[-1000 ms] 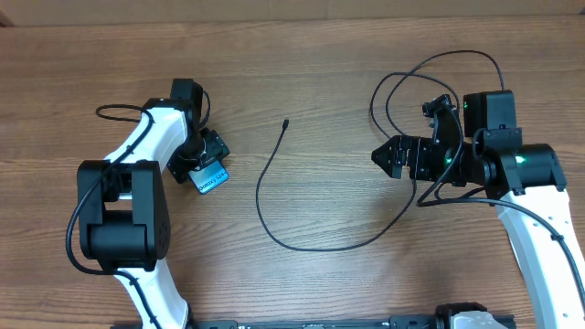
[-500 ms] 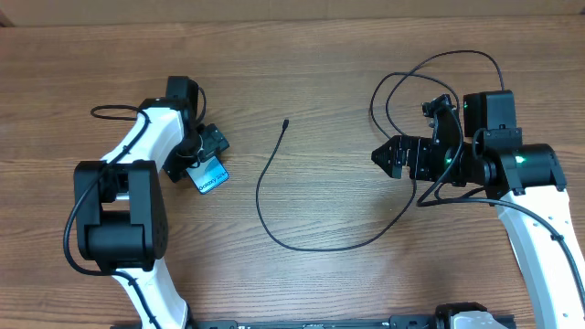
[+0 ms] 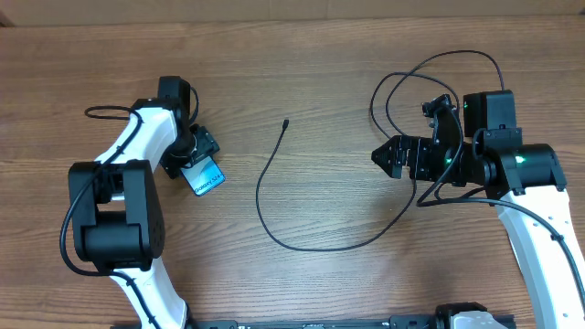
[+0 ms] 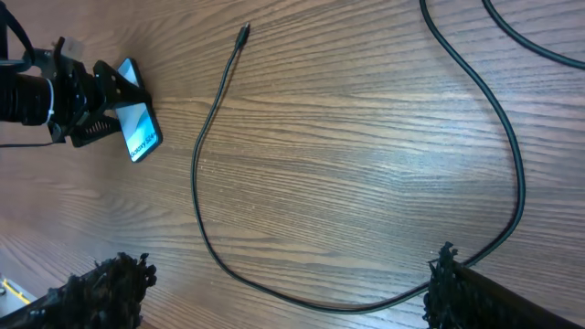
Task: Plug charger to phone and switch on socket
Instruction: 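Lift the phone with the left gripper and carry it toward the cable end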
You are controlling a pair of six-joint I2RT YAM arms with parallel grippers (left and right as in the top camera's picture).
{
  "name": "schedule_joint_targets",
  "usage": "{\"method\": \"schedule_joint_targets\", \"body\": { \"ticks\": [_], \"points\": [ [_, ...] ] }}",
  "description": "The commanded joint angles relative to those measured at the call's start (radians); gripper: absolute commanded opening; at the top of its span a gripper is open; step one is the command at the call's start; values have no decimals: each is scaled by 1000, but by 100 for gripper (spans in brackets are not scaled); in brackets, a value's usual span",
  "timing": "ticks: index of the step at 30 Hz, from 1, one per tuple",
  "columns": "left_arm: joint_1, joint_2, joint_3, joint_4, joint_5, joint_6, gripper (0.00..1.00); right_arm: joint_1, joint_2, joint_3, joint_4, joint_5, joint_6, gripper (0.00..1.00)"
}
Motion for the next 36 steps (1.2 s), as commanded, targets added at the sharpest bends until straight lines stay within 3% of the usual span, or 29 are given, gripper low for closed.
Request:
{"method": "schedule_joint_targets", "body": {
  "ticks": [1, 5, 14, 21, 30, 32, 36],
  "points": [
    [5, 37, -23, 13, 40, 12, 75, 0, -1, -5, 1, 7, -2, 100],
    [5, 37, 10, -39, 39, 12, 76, 0, -1, -5, 2, 7, -2, 100],
    [5, 37, 306, -281, 39, 13, 74, 0, -1, -5, 2, 6, -2, 100],
    [5, 37, 438, -369, 74, 13, 73, 0, -1, -5, 11, 6, -1, 100],
    [5, 37, 468, -391, 356, 11, 73, 0, -1, -5, 18, 1, 3, 100],
    [5, 37, 468, -391, 440, 8, 66, 0, -1, -5, 23, -13, 3, 100],
    [5, 37, 468, -391, 541, -51, 62, 0, -1, -5, 36, -59, 3, 100]
  ]
}}
